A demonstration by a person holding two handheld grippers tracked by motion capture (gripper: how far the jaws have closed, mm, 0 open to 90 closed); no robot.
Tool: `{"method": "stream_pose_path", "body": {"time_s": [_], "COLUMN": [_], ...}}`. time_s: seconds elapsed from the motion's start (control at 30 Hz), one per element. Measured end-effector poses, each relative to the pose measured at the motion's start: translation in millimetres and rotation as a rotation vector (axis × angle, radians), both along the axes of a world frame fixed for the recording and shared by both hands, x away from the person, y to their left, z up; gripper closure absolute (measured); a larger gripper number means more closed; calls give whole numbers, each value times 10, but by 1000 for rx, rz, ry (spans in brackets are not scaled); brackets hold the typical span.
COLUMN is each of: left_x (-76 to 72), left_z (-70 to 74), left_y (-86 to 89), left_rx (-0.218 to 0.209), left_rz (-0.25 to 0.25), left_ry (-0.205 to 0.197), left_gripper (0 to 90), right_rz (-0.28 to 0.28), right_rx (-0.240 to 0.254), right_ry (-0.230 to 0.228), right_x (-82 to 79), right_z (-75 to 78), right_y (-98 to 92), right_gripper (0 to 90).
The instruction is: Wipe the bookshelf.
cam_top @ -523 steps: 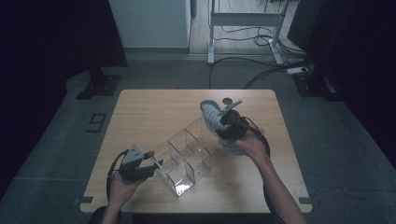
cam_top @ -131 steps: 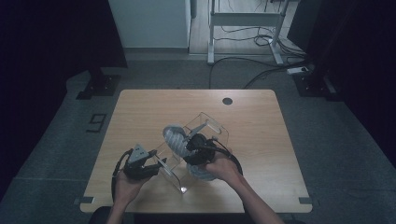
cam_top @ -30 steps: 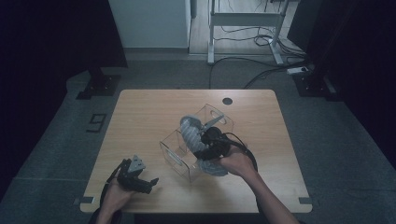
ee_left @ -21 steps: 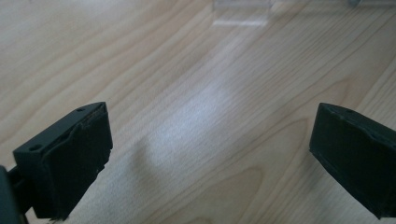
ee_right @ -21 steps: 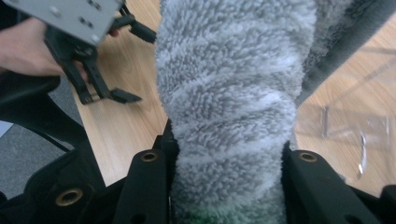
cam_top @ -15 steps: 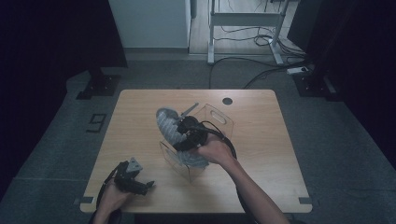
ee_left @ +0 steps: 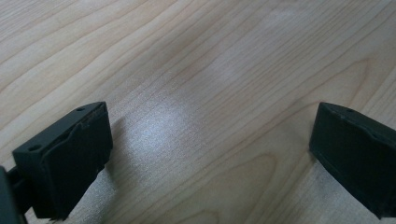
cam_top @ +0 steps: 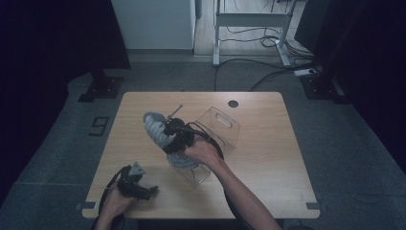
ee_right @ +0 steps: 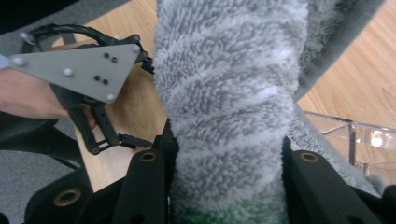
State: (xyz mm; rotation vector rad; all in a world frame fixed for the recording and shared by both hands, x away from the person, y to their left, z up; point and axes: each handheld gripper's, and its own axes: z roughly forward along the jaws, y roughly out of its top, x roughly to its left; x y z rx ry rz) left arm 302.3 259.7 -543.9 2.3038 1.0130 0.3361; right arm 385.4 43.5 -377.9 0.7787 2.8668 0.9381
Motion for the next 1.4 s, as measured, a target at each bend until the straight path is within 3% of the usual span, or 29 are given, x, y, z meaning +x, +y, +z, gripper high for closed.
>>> {"method": "stream_pose_path", "body": {"time_s": [0.27, 0.5, 1.4], "left_x": [4, 2, 3], "left_z": [-12, -14, -13], "left_y": [-1, -2, -5], "left_rx": [-9, -11, -9], "left_rz": [7, 10, 15], "left_ry": [-13, -14, -15], "left_gripper": [0, 0, 0], "right_rz": [-16, -10, 7], "right_rx": [-47, -65, 3], "right_ry": [-2, -32, -24], "right_x": [42, -19, -383], "right_z": [-123, -88, -83], "right_y": [74, 70, -443], "right_gripper": [622, 609, 590]}}
